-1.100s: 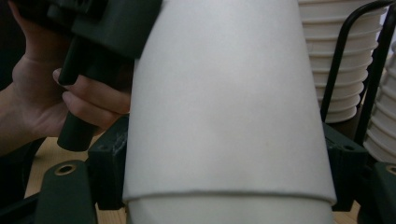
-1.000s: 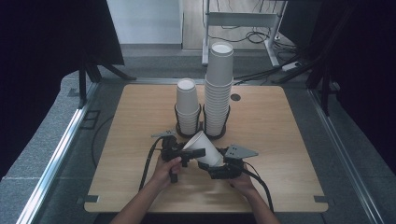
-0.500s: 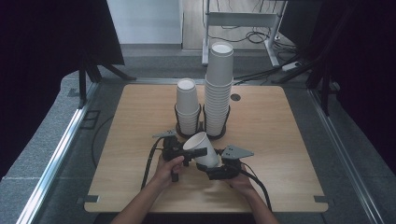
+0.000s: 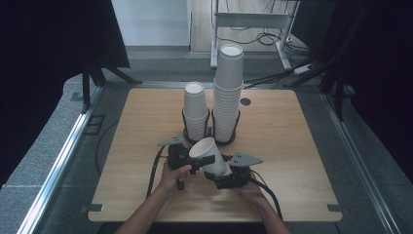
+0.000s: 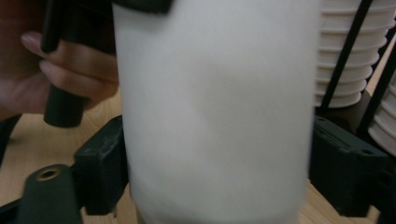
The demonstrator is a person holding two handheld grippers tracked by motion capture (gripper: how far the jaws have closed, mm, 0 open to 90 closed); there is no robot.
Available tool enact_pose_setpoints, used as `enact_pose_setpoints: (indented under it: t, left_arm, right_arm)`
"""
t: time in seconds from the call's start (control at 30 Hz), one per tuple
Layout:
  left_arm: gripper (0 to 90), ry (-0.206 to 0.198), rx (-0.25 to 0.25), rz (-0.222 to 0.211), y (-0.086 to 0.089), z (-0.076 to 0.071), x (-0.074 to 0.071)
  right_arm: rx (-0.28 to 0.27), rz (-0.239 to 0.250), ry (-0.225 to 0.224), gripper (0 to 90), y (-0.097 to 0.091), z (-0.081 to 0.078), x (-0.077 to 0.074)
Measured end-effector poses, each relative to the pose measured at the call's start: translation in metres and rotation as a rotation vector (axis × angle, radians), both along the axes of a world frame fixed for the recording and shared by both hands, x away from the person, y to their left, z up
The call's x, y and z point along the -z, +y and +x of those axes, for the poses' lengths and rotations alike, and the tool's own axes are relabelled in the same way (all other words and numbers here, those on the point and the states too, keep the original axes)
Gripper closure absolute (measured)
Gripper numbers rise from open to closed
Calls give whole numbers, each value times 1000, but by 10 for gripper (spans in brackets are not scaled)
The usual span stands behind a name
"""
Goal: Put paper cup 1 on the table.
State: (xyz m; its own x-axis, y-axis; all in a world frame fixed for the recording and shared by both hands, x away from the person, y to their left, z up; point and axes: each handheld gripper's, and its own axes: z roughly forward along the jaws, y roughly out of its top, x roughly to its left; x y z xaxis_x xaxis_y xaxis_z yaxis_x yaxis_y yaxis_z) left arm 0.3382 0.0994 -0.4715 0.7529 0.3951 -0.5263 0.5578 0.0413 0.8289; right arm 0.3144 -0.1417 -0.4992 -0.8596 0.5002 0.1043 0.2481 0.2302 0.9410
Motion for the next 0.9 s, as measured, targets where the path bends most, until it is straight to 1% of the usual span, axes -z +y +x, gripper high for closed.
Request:
enact_pose_setpoints:
  t: [0.07, 0.2, 0.23, 0.27, 0.37, 0.4, 0.53, 0.7, 0.83, 0.9]
  left_arm:
    - [140, -18, -14, 5, 4, -1, -2]
    - [140, -42, -38, 20, 9, -3, -6]
    - [140, -45, -39, 28, 10, -3, -7]
    - [140, -57, -44, 33, 11, -3, -9]
    - [140, -75, -48, 36, 13, -5, -13]
    - [140, -84, -52, 43, 14, -6, -14]
    - [140, -94, -59, 46, 16, -7, -16]
    - [140, -102, -72, 47, 21, -7, -18]
    - [140, -115, -91, 59, 25, -7, -20]
    - [140, -114, -93, 56, 26, -7, -21]
  right_arm:
    - [10, -5, 0, 137, -1, 0, 0]
    - [9, -12, 3, 133, -1, -1, 0]
    - [8, -14, 4, 132, -1, -1, 0]
    - [9, -16, 4, 132, -1, -1, 0]
    - [9, -27, 10, 131, -2, -1, 1]
    - [9, -33, 12, 130, -2, -1, 1]
    - [5, -48, 21, 125, -1, -2, 3]
    - [-3, -81, 26, 125, 0, -3, 5]
    - [-3, -90, 32, 125, 0, -3, 6]
    - [-2, -96, 33, 127, 0, -4, 6]
